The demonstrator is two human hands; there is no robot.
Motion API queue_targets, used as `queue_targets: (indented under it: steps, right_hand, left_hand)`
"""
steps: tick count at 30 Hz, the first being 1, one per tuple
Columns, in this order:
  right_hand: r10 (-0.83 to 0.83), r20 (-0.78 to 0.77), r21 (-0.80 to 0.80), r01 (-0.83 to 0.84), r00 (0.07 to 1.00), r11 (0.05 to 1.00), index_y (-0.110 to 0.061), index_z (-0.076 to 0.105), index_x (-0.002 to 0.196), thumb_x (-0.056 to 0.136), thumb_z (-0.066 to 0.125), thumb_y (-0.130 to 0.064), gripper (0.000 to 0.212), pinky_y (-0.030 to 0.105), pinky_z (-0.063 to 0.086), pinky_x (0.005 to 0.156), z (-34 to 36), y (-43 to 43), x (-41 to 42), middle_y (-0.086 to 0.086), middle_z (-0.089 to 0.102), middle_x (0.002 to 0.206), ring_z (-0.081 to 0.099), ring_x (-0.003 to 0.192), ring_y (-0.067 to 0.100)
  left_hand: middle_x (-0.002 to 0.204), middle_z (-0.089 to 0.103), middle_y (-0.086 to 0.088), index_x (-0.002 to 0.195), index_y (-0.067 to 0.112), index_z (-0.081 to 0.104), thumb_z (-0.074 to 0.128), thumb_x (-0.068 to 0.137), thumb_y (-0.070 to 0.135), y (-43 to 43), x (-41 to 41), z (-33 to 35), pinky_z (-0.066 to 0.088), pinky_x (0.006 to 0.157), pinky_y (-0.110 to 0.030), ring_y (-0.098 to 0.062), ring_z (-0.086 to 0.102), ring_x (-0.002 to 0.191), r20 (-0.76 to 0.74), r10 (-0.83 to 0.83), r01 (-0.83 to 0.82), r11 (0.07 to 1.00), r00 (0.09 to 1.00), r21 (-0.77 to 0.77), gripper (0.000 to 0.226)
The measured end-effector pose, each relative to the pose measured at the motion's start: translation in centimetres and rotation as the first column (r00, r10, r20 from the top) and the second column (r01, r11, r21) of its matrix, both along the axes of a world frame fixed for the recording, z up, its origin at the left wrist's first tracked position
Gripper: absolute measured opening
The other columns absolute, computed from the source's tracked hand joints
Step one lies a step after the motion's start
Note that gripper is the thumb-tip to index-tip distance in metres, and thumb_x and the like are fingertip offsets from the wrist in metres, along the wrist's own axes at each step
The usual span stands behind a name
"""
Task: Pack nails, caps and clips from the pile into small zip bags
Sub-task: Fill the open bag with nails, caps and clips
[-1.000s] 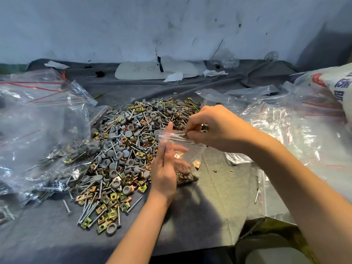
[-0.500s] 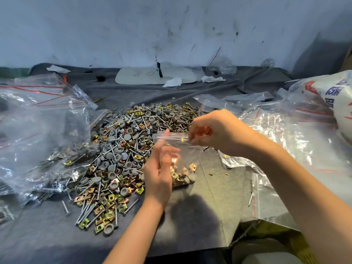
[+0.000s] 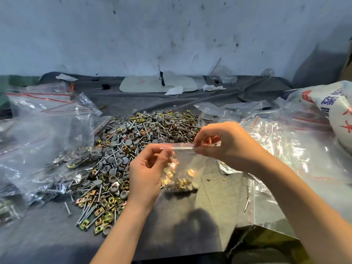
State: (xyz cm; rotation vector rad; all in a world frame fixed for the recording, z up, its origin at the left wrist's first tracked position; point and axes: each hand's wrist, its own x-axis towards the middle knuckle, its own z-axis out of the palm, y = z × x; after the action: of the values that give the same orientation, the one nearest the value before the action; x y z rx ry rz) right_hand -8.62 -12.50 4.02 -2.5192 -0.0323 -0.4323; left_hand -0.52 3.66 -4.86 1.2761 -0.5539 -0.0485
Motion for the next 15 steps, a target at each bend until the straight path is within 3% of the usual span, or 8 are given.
queue_targets:
  steps: [6,11,15]
  right_hand:
    - [0.084,0.005,0.004,-0.084,0.996,0.996,-0.016,0.075,0.080,0.077,0.078,-0.018,0.006,0.023,0.049,0.067,0.1,1.1,-0.4,-0.008,0.067,0.075,0.060,0.069,0.007]
    - [0.120,0.020,-0.055,-0.119,0.993,0.991,-0.013,0.074,0.079,0.076,0.078,-0.012,0.005,0.015,0.043,0.063,-0.1,1.6,-0.2,-0.017,0.057,0.069,0.055,0.064,0.003]
    - [0.139,0.031,-0.107,-0.135,0.990,0.985,-0.012,0.072,0.079,0.076,0.076,-0.009,0.006,0.023,0.046,0.065,-0.3,1.9,0.0,-0.013,0.057,0.072,0.055,0.067,0.008]
  left_hand:
    - [0.071,0.069,0.001,0.074,0.023,0.073,0.066,0.077,0.019,0.0,-0.9,0.3,0.051,0.066,-0.016,-0.005,0.062,0.066,0.082,-0.170,0.167,0.985,0.982,0.043,0.009]
    - [0.072,0.066,-0.009,0.076,0.013,0.068,0.074,0.080,0.024,0.6,-0.6,0.5,0.049,0.066,-0.023,-0.012,0.061,0.068,0.146,-0.181,0.158,0.975,0.973,0.157,0.013]
    - [0.073,0.066,0.008,0.077,0.026,0.066,0.066,0.079,0.040,1.1,-0.4,1.2,0.047,0.066,-0.018,-0.008,0.062,0.070,0.236,-0.197,0.134,0.957,0.952,0.257,0.014]
